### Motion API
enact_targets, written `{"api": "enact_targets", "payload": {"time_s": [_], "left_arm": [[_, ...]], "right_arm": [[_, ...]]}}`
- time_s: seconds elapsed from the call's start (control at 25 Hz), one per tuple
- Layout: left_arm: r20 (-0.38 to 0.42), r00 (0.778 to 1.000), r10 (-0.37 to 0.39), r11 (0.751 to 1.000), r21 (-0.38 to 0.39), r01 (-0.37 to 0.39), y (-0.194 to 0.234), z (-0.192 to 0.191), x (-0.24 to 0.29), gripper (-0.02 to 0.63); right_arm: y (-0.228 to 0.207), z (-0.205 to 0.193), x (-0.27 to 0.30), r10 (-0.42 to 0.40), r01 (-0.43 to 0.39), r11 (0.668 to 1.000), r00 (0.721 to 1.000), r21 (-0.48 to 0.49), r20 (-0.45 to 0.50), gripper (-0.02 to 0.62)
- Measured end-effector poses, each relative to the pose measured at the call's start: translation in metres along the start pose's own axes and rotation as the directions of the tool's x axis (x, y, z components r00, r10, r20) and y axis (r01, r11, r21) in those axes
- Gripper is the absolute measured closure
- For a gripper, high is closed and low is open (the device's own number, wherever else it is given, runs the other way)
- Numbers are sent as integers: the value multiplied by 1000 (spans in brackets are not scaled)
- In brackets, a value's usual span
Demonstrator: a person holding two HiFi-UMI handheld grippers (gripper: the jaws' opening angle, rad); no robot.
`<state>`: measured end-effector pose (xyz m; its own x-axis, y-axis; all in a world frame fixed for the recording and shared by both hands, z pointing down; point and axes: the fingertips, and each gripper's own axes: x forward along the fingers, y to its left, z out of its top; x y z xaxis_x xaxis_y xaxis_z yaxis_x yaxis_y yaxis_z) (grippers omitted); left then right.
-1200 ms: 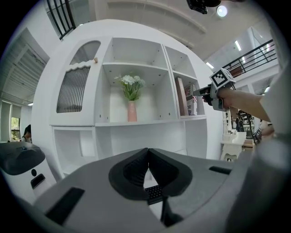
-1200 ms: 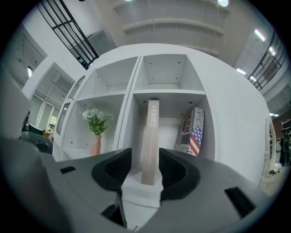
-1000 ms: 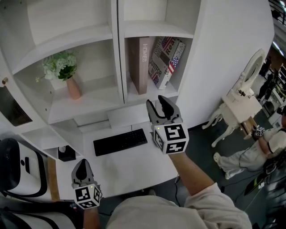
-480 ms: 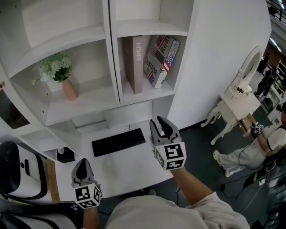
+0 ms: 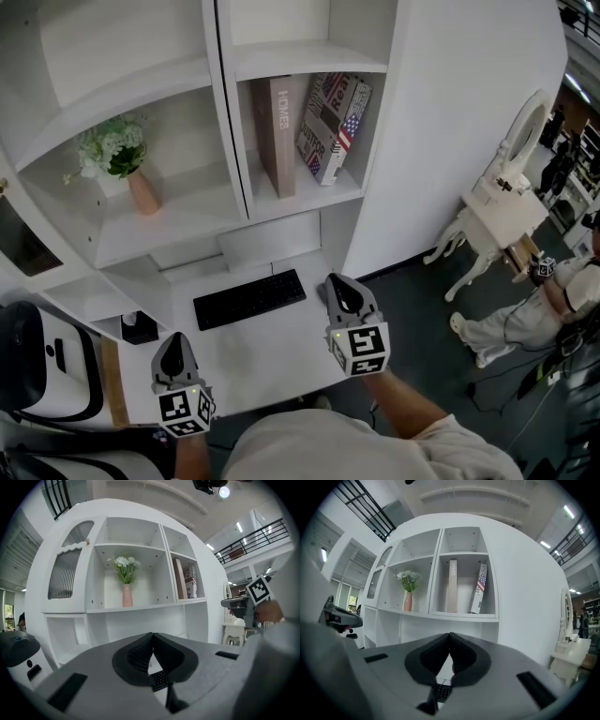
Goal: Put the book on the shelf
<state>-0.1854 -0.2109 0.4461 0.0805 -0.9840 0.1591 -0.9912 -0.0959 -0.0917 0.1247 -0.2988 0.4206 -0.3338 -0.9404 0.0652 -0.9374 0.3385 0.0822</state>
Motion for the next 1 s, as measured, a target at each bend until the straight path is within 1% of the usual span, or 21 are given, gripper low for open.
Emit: {"api": "enact_targets", "payload": {"time_s": [0.32, 1.0], "left_arm": [[-5, 1000, -7, 1000, 8, 7, -3, 0, 4, 601], [-2, 1000, -10, 1000, 16, 10, -2, 3, 9, 601]], "right_arm": [[1, -16, -7, 4, -3, 1000, 1000, 15, -18, 592], [3, -12, -1, 18, -18, 1000, 1000, 25, 0, 592]]}}
